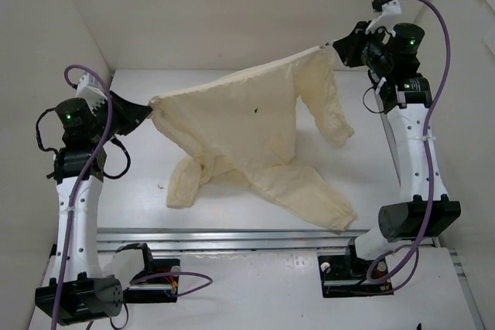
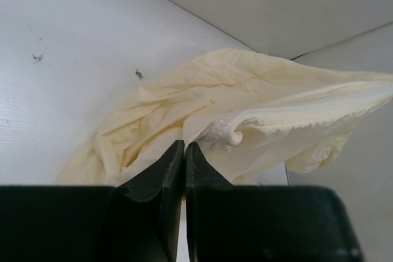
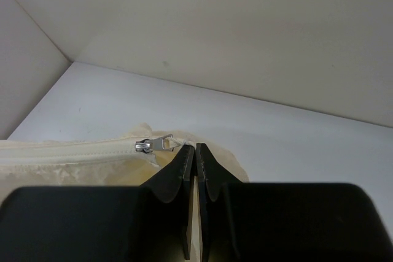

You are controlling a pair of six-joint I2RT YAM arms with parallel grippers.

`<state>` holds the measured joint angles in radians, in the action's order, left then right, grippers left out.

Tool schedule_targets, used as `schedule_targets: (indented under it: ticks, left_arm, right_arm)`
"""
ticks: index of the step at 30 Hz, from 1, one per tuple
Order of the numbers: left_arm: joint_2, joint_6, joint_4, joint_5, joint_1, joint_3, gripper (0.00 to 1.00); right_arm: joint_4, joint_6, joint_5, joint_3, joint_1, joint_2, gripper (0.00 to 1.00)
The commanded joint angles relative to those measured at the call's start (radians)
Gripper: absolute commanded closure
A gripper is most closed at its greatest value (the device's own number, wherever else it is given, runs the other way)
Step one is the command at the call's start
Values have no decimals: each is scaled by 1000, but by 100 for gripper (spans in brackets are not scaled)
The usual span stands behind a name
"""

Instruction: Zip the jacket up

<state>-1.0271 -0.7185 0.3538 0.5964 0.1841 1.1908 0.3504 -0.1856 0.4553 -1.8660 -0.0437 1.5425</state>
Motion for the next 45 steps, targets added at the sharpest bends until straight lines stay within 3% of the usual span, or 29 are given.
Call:
schedule_targets:
  ticks: [1,4,5,6,7,8,9,16,17,18,19,23,26,35,45]
  left_arm:
    - [4,59,-3,-73,-52,26,97]
    - [42,70,-6,-107,-136,-55,68]
    - [79,74,-3,-127,-174,-100,52]
    - [102,80,-1,-154,-190,-121,46]
    - [116,94,14,-206,-201,-140,25]
    - [136,103,31,-228,-210,-154,9]
    - [166,116,49,-251,-210,-169,2]
    - [327,221,261,-530,-241,-165,0]
    - [344,249,281,-573,-241,-158,0]
    - [375,255,298,-680,-250,-158,0]
    - [386,261,332,-725,-250,-158,0]
    - [423,309,353,-888,-284,-174,0]
    - [453,315,341,-932,-307,-212,0]
    - [653,355,208,-971,-344,-378,0]
    - [634,347,215,-1004,-344,-379,0]
  right_arm:
    - [-67,29,-6,43,-39,-117,100]
    - [-71,40,-42,224,-18,-226,80]
    - [-71,43,-73,308,-7,-278,67]
    - [-71,43,-85,345,-2,-298,61]
    - [-70,40,-111,376,2,-326,55]
    - [-70,34,-127,448,2,-353,54]
    - [-70,26,-139,488,4,-414,54]
    - [-39,-22,-269,800,28,-725,33]
    - [-28,-20,-286,838,47,-757,22]
    - [-9,-11,-305,855,57,-810,18]
    - [-5,0,-332,870,98,-841,3]
    - [13,15,-437,971,126,-978,2]
    - [35,20,-497,1001,145,-996,2]
    - [33,-2,-595,1038,151,-1016,2]
    - [32,-2,-575,1039,156,-1013,2]
